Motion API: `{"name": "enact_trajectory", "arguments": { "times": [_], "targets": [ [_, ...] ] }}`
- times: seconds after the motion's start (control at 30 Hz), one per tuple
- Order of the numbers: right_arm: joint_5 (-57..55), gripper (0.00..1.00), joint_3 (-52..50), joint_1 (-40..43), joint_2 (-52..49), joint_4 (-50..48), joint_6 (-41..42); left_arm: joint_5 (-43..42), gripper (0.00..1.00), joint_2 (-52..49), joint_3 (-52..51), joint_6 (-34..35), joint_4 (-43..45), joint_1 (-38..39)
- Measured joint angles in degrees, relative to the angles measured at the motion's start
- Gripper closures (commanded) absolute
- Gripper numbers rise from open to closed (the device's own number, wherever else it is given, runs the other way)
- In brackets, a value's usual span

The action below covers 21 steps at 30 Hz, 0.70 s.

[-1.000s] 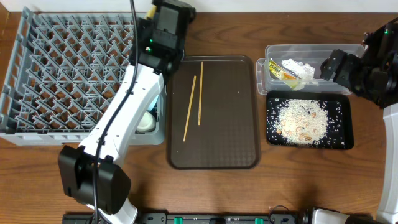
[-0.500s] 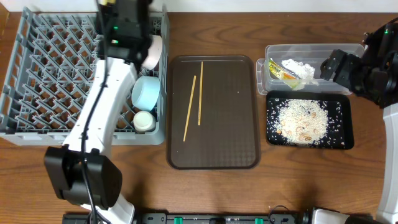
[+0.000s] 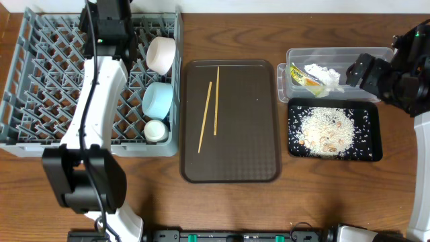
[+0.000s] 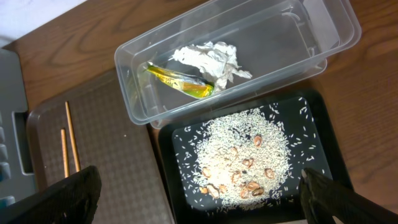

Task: Sort waste into correct bins and load items into the dishwasher
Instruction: 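Lower the yellow plate into the rack and open the left gripper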

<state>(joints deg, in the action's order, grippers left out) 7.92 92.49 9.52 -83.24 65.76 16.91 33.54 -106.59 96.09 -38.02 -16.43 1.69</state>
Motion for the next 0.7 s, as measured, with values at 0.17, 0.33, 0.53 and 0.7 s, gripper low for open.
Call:
{"name": "enact_trajectory", "arguments": {
  "times": [0.17, 0.33, 0.53, 0.7],
  "targets": [
    [0.0, 0.01, 0.0, 0.0, 0.0, 0.0, 0.0, -0.8, 0.93, -2.4, 0.0, -3.9, 0.4, 0.0],
    [0.0, 0.01, 0.0, 0.0, 0.0, 0.0, 0.0, -1.1, 0.92, -3.4, 0.0, -5.2, 0.5, -0.1],
    [0.0, 0.01, 0.0, 0.0, 0.0, 0.0, 0.0, -1.8, 0.66, -4.0, 0.0, -4.1, -1.4, -0.1],
    [0.0, 0.01, 0.0, 0.0, 0.0, 0.0, 0.0, -3.3, 0.60, -4.0, 0.0, 1.2, -4.6, -0.1]
  ]
}}
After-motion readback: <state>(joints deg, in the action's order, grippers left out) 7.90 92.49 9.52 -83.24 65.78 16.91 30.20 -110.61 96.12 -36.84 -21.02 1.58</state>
